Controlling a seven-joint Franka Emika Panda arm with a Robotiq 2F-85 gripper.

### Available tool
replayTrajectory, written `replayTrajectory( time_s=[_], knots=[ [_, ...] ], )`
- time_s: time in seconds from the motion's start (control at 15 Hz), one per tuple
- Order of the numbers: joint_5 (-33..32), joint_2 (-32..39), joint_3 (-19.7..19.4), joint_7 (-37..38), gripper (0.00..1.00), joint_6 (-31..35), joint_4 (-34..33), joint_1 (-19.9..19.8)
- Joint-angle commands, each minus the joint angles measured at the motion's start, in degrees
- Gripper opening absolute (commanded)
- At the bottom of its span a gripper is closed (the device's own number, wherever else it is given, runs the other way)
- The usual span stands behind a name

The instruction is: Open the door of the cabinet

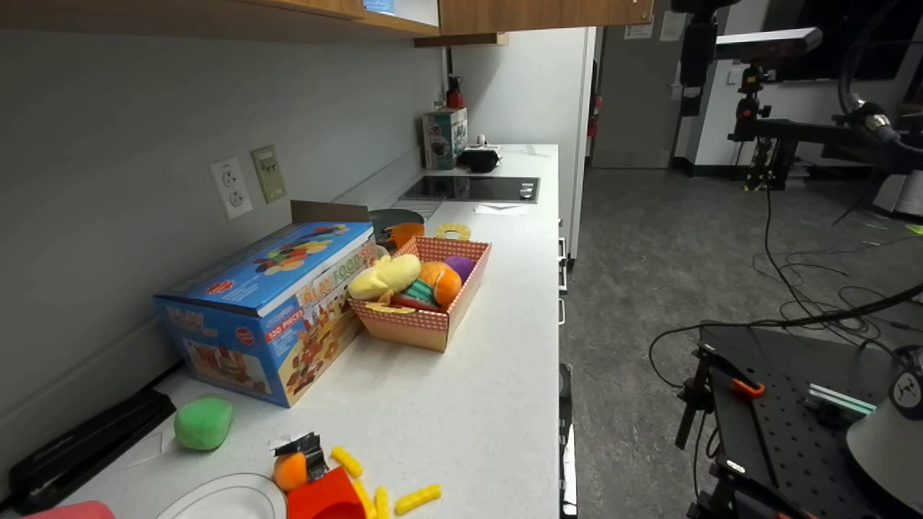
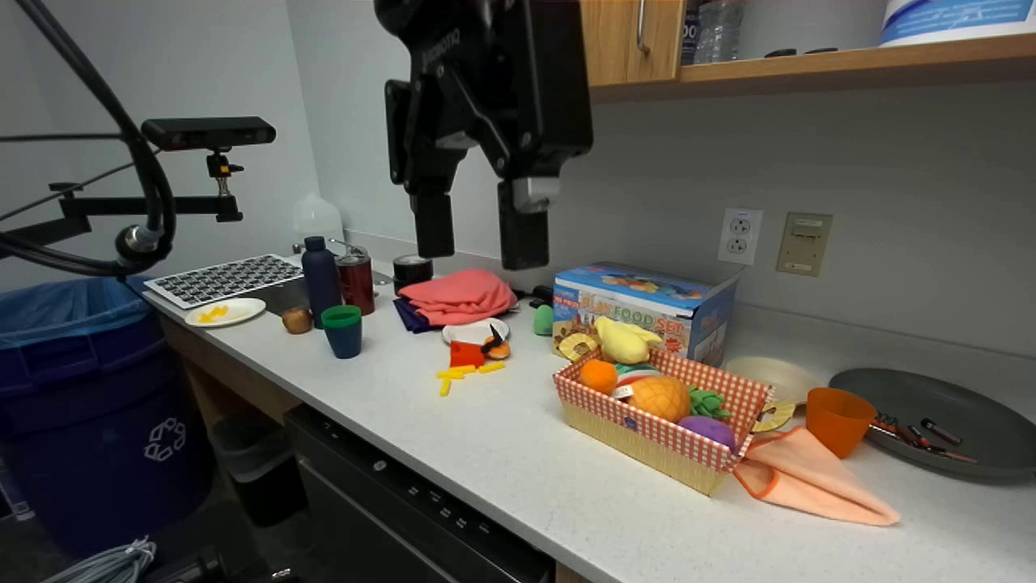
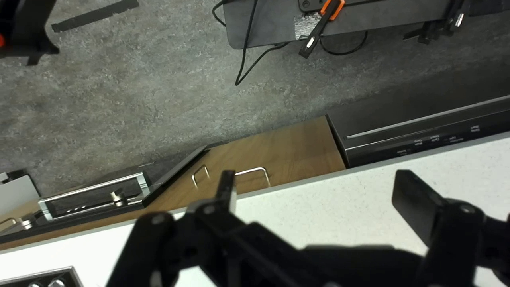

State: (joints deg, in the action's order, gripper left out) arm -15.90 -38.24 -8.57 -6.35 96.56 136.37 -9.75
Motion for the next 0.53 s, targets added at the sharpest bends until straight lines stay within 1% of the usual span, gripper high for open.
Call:
replayTrajectory(
  time_s=[0.0, 0.07, 0.27, 0.33, 0.4, 0.47],
  knots=[
    [-2.1, -3.1, -2.3, -1.4, 1.00, 1.4, -2.4, -0.8],
    [-2.2, -3.6, -3.0, -1.2, 1.00, 2.1, -3.3, -1.1],
    [-0.1, -5.7, -6.3, 0.4, 1.00, 5.6, -5.6, -2.4],
    [0.1, -6.4, -6.8, 1.4, 1.00, 7.2, -5.7, -3.1],
    [-0.9, -4.0, -5.6, 0.2, 1.00, 5.2, -5.6, -2.4],
    [-0.7, -4.7, -6.3, 0.2, 1.00, 6.0, -6.0, -2.9]
  ],
)
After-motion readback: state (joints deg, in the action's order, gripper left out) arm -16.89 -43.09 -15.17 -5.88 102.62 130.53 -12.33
